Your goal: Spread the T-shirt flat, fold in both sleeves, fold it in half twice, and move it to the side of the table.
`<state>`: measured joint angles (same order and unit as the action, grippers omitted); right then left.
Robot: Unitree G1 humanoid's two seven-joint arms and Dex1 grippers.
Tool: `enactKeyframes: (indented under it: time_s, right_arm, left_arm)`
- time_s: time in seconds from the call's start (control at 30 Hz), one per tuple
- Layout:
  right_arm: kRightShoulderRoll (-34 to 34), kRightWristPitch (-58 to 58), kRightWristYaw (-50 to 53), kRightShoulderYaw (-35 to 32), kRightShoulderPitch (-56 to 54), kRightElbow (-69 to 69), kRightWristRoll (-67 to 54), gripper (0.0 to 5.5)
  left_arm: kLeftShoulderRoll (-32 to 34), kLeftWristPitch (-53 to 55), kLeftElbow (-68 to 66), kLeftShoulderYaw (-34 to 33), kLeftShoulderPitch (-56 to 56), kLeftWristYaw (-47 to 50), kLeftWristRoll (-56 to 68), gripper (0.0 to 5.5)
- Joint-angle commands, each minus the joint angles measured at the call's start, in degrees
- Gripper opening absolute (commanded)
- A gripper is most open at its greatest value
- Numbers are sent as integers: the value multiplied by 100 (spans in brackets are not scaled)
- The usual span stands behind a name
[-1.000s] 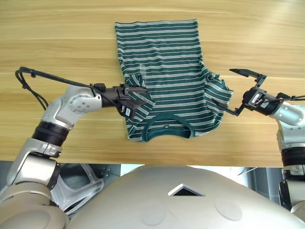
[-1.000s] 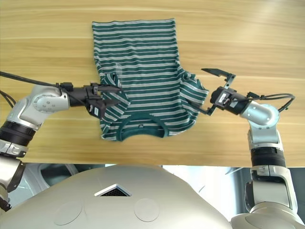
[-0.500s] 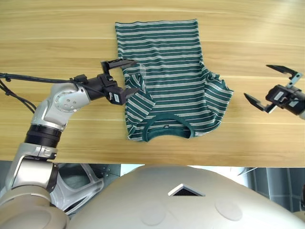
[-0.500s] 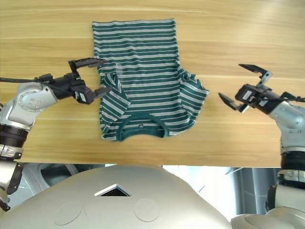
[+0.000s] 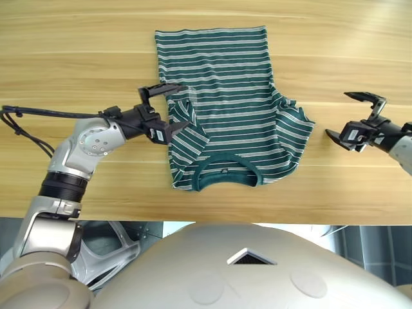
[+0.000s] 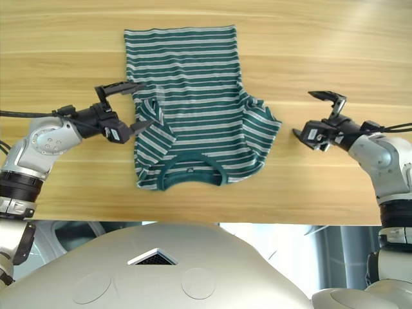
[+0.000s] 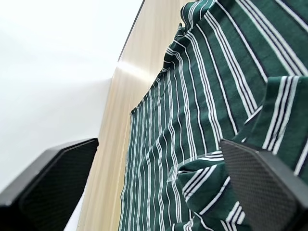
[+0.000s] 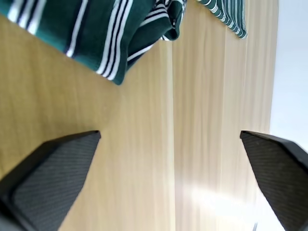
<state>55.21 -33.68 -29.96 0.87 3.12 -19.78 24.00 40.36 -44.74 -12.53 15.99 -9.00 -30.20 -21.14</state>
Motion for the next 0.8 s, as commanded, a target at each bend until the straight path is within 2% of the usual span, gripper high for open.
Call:
enactKeyframes:
  time_s: [0.03, 0.67, 0.8]
  right_arm:
    - [-85, 115, -82, 377, -25, -6, 237, 540]
    - [-228, 331, -196, 1078, -218, 286, 86, 540]
    - [-202, 353, -215, 1158, -204, 241, 61, 471]
  left_arm:
    - [-12, -25, -20, 29, -60, 35, -75, 468]
    - [-5, -52, 32, 40, -18, 54, -110, 468]
    - [-3, -64, 24, 35, -22, 64, -129, 471]
